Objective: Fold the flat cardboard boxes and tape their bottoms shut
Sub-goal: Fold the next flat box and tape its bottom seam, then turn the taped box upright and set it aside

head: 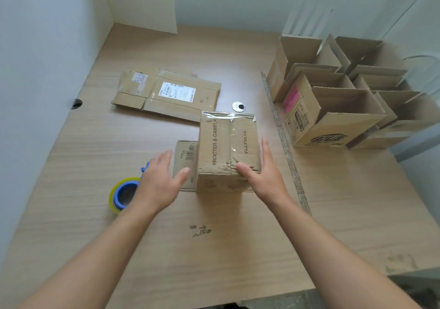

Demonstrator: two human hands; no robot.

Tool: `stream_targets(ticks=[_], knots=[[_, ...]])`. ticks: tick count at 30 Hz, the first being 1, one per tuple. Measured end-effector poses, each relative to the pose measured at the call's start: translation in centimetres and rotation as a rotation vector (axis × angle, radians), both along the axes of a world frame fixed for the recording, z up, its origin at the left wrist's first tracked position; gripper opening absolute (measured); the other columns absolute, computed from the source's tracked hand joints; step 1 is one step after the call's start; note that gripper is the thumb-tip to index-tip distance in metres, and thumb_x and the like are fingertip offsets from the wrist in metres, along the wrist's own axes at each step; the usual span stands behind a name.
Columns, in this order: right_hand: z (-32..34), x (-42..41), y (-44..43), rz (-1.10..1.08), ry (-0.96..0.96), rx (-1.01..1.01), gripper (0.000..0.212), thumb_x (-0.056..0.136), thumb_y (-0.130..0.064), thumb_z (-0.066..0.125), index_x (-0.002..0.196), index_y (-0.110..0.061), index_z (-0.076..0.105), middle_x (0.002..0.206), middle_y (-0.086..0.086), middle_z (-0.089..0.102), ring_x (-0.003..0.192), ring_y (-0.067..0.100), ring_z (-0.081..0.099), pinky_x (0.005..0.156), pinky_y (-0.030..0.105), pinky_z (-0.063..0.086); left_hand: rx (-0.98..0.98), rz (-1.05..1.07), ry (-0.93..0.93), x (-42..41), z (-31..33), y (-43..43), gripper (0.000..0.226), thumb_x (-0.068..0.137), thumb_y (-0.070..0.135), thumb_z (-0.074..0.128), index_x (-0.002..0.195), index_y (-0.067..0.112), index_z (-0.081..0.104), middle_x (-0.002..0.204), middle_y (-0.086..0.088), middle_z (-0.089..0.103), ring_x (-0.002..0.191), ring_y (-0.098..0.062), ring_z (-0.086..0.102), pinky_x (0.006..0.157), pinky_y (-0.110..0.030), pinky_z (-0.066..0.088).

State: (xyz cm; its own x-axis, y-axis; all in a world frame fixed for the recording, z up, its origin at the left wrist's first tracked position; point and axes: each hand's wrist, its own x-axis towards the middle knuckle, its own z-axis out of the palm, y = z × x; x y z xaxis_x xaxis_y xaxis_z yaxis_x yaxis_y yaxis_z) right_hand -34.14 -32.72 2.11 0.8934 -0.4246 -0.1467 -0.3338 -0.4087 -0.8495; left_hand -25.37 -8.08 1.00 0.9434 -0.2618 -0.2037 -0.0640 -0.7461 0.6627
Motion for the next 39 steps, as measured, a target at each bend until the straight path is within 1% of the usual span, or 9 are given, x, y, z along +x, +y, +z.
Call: stream_targets(ticks=[3,10,14,16,22,25,30,36,39], knots=[[-0.9,-0.2,0.9,-0.069,-0.023,0.252,0.066,0.092,-0.042,0.066,0.150,-0.037,0.035,0.137,-0.013,0.058,0.124,0.005,0.055,0.110,0.040,0.043,-0.328,-0.062,0.166,-2.6,1.7,-5.2,0.078,0.089,0.051,0.064,0.155,0.028,0.027,0.150,0.009,0.046,0.140,-0.014,0.040,0.114,-0.035,0.033],[-1.6,-1.9,1.2,-0.236,-0.075,0.314,0.056,0.099,-0.032,0.056,0.152,-0.035,0.036,0.139,-0.030,0.050,0.116,-0.019,0.048,0.103,0.010,0.037,-0.437,0.161,0.156,-4.0,0.3,-7.3,0.061,0.097,0.038,0.058,0.153,0.032,0.033,0.145,0.013,0.052,0.134,-0.005,0.045,0.115,-0.030,0.033],[-1.4,-4.3,0.0,-0.218,0.020,0.227,0.037,0.098,-0.039,0.056,0.133,-0.031,0.058,0.124,-0.014,0.065,0.114,0.009,0.062,0.099,0.038,0.052,-0.421,0.139,0.183,-2.8,0.2,-5.9,0.044,0.101,0.032,0.053,0.144,0.034,0.048,0.138,0.016,0.056,0.127,-0.001,0.049,0.107,-0.021,0.034],[-0.5,-4.5,-2.5,-0.298,-0.001,0.099,0.028,0.096,-0.048,0.055,0.117,-0.031,0.063,0.112,-0.010,0.066,0.106,0.012,0.064,0.089,0.030,0.051,-0.400,0.039,0.203,-2.3,0.2,-4.9,0.039,0.102,0.026,0.052,0.140,0.031,0.053,0.136,0.016,0.058,0.128,0.000,0.049,0.107,-0.018,0.034],[0.7,-2.6,-8.0,0.073,0.055,0.365,0.042,0.102,-0.027,0.053,0.144,-0.024,0.049,0.145,-0.007,0.050,0.128,0.006,0.050,0.107,0.022,0.039,-0.330,-0.193,0.323,-1.4,1.0,-4.7,0.036,0.103,0.022,0.051,0.136,0.036,0.056,0.131,0.022,0.059,0.127,0.004,0.050,0.114,-0.024,0.033],[-0.2,-3.3,-8.5,0.160,0.080,0.418,0.036,0.101,-0.021,0.055,0.136,-0.029,0.054,0.137,0.005,0.059,0.112,0.009,0.061,0.096,0.020,0.049,-0.206,-0.051,0.145,-1.3,1.4,-6.1,0.038,0.100,0.032,0.055,0.138,0.036,0.055,0.135,0.012,0.059,0.129,-0.008,0.051,0.108,-0.022,0.033],[-0.3,-3.8,-8.4,0.288,0.182,0.317,0.077,0.081,-0.039,0.067,0.146,-0.056,0.029,0.112,0.001,0.061,0.087,0.002,0.066,0.072,0.019,0.050,-0.107,0.225,-0.030,-3.1,1.1,-8.3,0.040,0.101,0.040,0.050,0.135,0.019,0.056,0.122,-0.001,0.063,0.122,-0.026,0.054,0.092,-0.032,0.039],[-0.7,-2.3,-9.2,0.391,0.139,0.500,0.095,0.074,-0.029,0.075,0.151,-0.043,0.020,0.159,-0.011,0.023,0.141,0.006,0.032,0.112,0.036,0.035,-0.280,0.192,0.152,-3.5,0.4,-6.5,0.041,0.099,0.040,0.053,0.139,0.030,0.053,0.130,0.006,0.062,0.123,-0.016,0.055,0.108,-0.042,0.042],[-1.5,-1.3,-9.1,0.456,0.123,0.681,0.097,0.077,-0.022,0.072,0.153,-0.044,0.016,0.150,-0.022,0.035,0.135,0.002,0.044,0.103,0.032,0.047,-0.290,0.210,0.143,-3.2,0.5,-6.2,0.030,0.099,0.037,0.054,0.126,0.027,0.061,0.116,0.004,0.068,0.112,-0.018,0.061,0.103,-0.046,0.046]])
